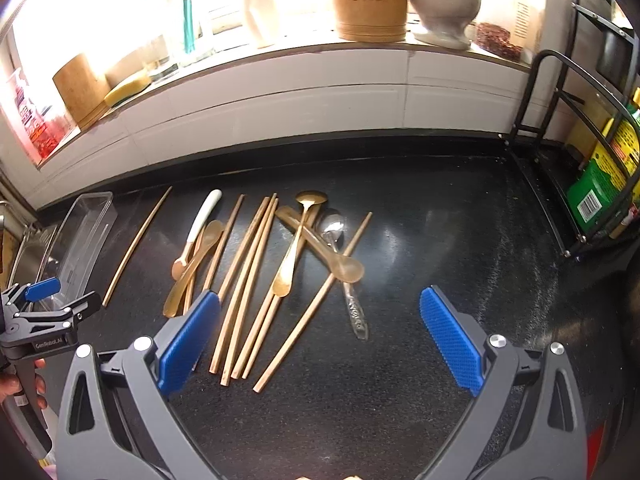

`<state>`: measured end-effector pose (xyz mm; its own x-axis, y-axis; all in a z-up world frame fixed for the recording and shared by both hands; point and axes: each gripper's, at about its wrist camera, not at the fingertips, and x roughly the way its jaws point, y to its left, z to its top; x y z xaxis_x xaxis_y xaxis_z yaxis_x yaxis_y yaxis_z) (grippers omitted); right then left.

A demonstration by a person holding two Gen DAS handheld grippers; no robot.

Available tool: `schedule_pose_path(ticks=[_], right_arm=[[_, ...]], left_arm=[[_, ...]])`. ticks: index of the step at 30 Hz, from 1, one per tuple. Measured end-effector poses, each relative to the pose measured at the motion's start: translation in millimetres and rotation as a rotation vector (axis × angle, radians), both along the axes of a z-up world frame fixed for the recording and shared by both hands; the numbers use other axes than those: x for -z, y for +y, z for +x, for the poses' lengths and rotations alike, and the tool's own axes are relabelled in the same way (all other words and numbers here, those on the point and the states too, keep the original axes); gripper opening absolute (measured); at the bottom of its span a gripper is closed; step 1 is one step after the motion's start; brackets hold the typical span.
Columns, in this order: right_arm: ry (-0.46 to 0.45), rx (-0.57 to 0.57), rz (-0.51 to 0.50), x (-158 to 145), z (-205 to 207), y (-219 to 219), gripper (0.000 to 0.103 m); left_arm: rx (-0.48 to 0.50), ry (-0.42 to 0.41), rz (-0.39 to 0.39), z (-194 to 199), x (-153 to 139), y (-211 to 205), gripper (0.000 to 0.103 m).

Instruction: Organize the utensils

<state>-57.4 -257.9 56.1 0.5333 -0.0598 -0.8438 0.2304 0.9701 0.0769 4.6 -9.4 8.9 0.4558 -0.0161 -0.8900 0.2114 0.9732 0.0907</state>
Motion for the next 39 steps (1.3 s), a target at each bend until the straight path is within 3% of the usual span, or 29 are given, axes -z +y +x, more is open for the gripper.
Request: schedule_pose_path(ticks=[16,22,25,30,34,36,39], right_arm=[[0.024,-0.019,0.018,8.1,11.1,6.9,0.097],[0.057,-0.033,0.041,16.2,27.2,12.4,0.097],[0.073,-0.049,0.03,21.1,38.4,18.4,0.097],[0.123,-0.067,0.082,38.1,68.6,28.6,0.097],[0.148,-0.069,0.132,54.3,89.3,32.4,0.097],[0.151,-0.072,0.153,62.0,94.9,32.7,0.097],[0.144,-0.091,0.183,69.9,97.9,31.9,0.097]], left_arm=[[0.01,0.02,-0.016,15.6,6.9,2.4,0.097],[0.046,-0.024,-0.01,32.7,7.3,8.5,0.097],[0.069,-0.036,-0.079,43.7,8.6,17.5,0.097],[0.092,0.024,-0.176,74.8,24.9,37.5,0.097],[0.154,0.033,-0.18,93.4,34.7,38.8,0.096],[0.175,0.072,-0.172,104.9,45.5,37.1,0.089],[0.185,0.163,-0.234,120.6,63.6,39.1,0.062]])
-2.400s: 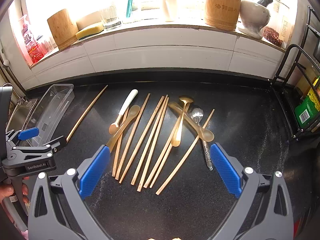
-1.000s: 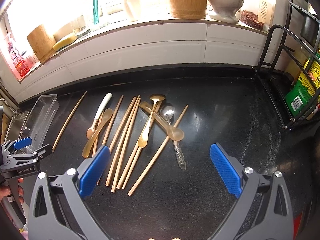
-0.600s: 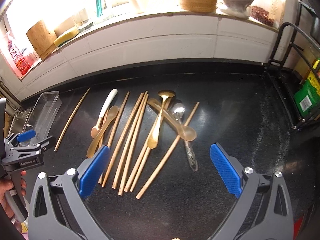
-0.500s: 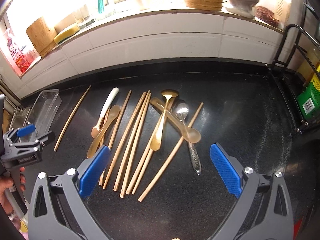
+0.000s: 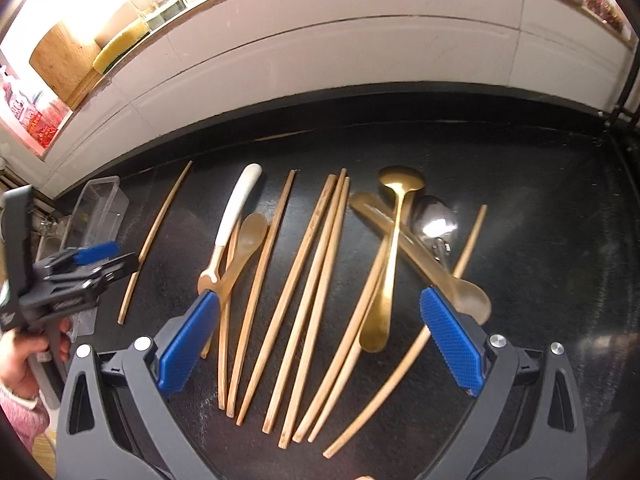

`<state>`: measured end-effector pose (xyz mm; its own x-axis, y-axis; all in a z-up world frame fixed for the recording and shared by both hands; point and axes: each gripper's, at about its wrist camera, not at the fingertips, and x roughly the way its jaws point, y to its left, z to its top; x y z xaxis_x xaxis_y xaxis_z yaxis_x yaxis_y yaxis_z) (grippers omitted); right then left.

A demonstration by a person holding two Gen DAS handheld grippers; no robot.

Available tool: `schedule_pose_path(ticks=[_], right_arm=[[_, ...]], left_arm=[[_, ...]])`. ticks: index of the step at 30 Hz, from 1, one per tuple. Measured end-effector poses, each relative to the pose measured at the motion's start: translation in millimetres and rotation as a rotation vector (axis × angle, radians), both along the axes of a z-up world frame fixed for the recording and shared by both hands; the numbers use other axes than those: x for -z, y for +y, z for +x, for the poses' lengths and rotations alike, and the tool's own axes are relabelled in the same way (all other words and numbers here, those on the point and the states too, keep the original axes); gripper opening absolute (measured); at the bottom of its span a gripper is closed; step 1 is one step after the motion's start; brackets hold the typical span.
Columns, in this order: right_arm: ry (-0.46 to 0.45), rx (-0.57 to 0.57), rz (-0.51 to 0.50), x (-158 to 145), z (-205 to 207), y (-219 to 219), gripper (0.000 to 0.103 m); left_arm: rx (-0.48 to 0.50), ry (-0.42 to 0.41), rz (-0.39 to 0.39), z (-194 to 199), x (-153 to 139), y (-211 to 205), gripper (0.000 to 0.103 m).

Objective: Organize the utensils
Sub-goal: 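Close the left gripper on a lone wooden chopstick while the right approaches the pile, then grasp a gold spoon by its handle with the right gripper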

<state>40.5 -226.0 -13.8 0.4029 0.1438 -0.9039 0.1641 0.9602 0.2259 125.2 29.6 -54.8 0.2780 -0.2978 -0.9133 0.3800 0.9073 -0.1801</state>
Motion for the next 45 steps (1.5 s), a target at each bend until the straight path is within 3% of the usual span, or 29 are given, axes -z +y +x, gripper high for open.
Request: schedule_pose_path(ticks=[2,4,7,16,17,19,21,25,29,31,36,42,45], right_arm=[[0.0,-0.004,0.002,3.1,1.0,-0.6,0.096],[-0.008,-0.007,0.006,4.0,1.5,-1.4,0.093],[-0.036,-0.004,0.049,1.8,-1.3,-6.7,0.081],[-0.039,0.008,0.058,3.8,-5.8,-13.7,0.081],[-0.038,0.011,0.063,5.3,-5.8,-14.7,0.081],[-0.037,0.022,0.075,6.5,-6.5,-17.3,0.081],[-0.035,0.027,0.076,7.5,-8.8,-21.2,0.081],[-0.052,0.051,0.07,6.5,-16.5,-33.3,0.081],[-0.064,0.035,0.092,6.3,-27.3,-54.6,0.081],[-0.067,-0.035,0.058,6.9,-32.8,-62.3,0.075],[-0.008,-0.127,0.003,22.9,-40.0,-80.7,0.045],[-0.076,-0.169,-0.009,11.6,-27.7,-73.3,0.045],[-0.037,-0.16,0.001,11.1,-3.5,-57.2,0.045]], left_arm=[[-0.014,0.04,-0.011,6.4,9.9,1.1,0.061],[-0.01,0.037,0.026,8.9,17.6,-1.5,0.057],[0.004,0.01,0.064,8.9,24.1,-3.7,0.048],[0.02,-0.047,0.119,13.8,27.9,-19.3,0.046],[0.026,-0.056,0.133,13.8,28.3,-21.5,0.042],[0.032,-0.06,0.112,14.4,28.2,-18.8,0.016],[0.027,-0.035,0.072,14.1,29.4,-17.9,0.007],[0.063,-0.063,0.086,3.3,29.0,-29.5,0.007],[0.039,-0.061,0.067,-3.5,29.1,-34.5,0.007],[0.039,-0.067,0.065,-5.8,28.8,-34.1,0.007],[0.027,-0.057,0.035,-8.9,28.9,-27.7,0.007],[0.034,-0.05,0.036,-9.7,28.4,-26.5,0.007],[0.031,-0.054,0.043,-9.8,28.6,-29.0,0.007]])
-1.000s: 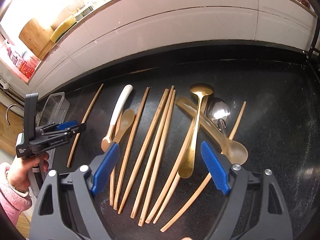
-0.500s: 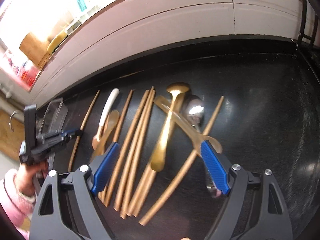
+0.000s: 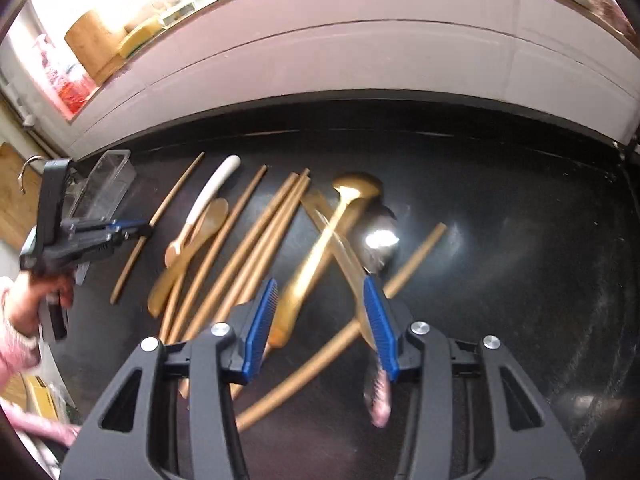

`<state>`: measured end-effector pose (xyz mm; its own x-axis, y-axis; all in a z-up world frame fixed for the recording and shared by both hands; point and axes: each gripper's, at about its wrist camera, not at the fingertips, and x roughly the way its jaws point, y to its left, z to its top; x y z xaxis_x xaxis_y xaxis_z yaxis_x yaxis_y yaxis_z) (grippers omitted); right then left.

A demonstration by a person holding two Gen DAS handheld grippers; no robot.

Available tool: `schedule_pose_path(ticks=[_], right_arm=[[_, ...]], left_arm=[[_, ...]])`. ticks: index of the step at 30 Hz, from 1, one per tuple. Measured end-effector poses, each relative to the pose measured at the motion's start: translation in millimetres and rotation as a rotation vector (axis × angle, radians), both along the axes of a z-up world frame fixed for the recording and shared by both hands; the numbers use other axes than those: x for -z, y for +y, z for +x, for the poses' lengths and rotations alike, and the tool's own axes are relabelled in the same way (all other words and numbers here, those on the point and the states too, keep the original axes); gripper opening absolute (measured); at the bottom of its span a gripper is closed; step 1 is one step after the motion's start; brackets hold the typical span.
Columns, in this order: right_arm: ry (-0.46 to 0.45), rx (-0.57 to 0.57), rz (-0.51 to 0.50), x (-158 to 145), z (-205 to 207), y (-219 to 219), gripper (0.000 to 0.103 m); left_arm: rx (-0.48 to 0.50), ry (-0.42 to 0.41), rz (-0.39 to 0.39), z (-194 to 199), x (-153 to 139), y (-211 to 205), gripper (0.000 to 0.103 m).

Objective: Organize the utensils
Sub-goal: 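Grasp a gold spoon by its handle with the right gripper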

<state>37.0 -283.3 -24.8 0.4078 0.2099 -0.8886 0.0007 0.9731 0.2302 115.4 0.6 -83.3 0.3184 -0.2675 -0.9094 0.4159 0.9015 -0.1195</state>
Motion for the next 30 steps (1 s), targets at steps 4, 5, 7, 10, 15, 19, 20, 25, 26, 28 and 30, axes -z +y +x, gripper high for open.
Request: schedule_pose_path(ticks=[4,5,7,10,15,19,20,25,26,28,30], right_arm=[[0.116,0.091,0.002,15.5,26.2,14.8,0.045],[0.133,0.103,-0.002,19.2,29.0,17.0,0.044],[0.152,0.119,-0.023,24.7,35.0,22.8,0.039],[0.16,0.125,-0.051,27.8,39.4,29.3,0.021],[0.169,0.122,-0.071,32.5,45.3,40.8,0.013],[0.136,0.127,-0.051,26.5,45.0,41.5,0.008],[0.129,0.123,-0.049,25.3,45.3,42.5,0.008],[0.098,0.133,-0.016,16.9,38.7,30.0,0.002],[0.091,0.133,-0.011,15.2,37.9,29.9,0.002],[0.089,0.133,0.002,13.1,36.3,26.2,0.002],[0.079,0.137,0.009,9.8,31.9,21.4,0.002]], left_arm=[[-0.012,-0.001,-0.003,0.5,0.4,-1.3,0.007],[-0.018,0.002,-0.009,1.0,0.5,-0.4,0.007],[-0.023,0.006,-0.017,1.8,0.7,1.1,0.007],[-0.025,0.006,-0.023,2.1,0.4,1.6,0.007],[-0.028,0.002,-0.033,1.5,0.3,3.5,0.007],[-0.026,-0.004,-0.029,0.6,-0.1,3.4,0.007],[-0.025,-0.005,-0.028,0.5,0.0,3.3,0.007],[-0.029,-0.009,-0.029,0.0,0.1,3.2,0.007],[-0.027,-0.01,-0.027,0.0,0.2,2.9,0.007],[-0.022,-0.014,-0.022,0.1,-0.1,1.5,0.007],[-0.029,-0.032,-0.022,-0.6,-2.1,2.6,0.007]])
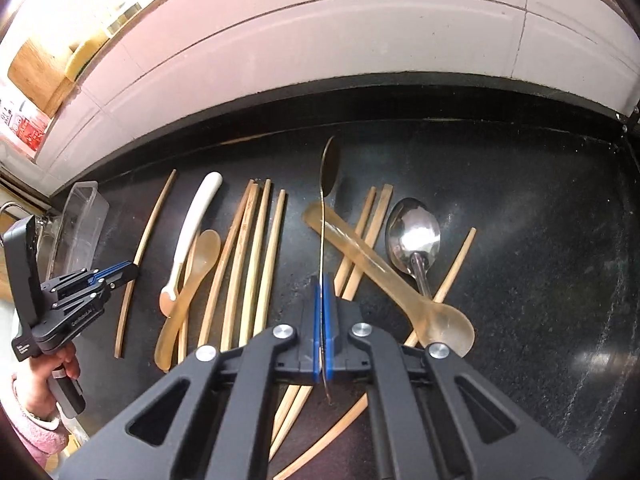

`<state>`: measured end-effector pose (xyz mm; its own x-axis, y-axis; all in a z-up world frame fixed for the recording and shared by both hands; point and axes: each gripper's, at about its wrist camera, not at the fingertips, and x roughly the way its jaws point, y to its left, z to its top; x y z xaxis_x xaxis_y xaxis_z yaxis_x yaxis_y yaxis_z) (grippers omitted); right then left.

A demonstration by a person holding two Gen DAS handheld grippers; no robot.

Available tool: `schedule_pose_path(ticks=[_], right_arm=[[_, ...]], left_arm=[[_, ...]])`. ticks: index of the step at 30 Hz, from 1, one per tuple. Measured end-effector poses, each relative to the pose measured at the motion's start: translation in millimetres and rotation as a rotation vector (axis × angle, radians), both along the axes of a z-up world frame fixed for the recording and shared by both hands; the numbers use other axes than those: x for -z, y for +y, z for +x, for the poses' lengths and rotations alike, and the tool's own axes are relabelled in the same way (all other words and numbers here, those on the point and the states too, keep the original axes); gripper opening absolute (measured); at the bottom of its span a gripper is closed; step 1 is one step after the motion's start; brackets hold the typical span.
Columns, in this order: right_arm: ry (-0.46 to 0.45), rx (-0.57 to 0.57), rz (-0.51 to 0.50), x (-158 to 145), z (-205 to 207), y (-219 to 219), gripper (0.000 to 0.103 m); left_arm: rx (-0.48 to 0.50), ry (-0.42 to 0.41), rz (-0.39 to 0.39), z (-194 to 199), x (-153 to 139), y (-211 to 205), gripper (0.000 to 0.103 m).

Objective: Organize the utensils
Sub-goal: 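Grasp a gold spoon by its handle with the right gripper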

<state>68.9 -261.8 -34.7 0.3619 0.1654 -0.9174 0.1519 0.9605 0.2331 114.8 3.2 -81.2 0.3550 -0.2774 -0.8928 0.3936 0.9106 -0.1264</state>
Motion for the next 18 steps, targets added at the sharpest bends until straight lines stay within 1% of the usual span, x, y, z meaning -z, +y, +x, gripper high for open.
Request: schedule_pose_path(ticks=[5,10,18], right_arm=[[-0.041,-0.002,0.005,-16.8,-8.2,-3.6,0.002],[-0.082,-0.019,0.019,-37.8,-12.7,0.2,0.002],[-0.152,-0.073,0.056,-73.7,-13.6,29.4,0.002]], left_arm=[[0.024,-0.022,0.001,-4.9,-7.2,-2.6,0.006],[0.016,-0.062,-0.032,-8.1,-27.7,2.3,0.006],[0.001,-0.146,-0.047,-20.1,-80.9,11.9,0.006]])
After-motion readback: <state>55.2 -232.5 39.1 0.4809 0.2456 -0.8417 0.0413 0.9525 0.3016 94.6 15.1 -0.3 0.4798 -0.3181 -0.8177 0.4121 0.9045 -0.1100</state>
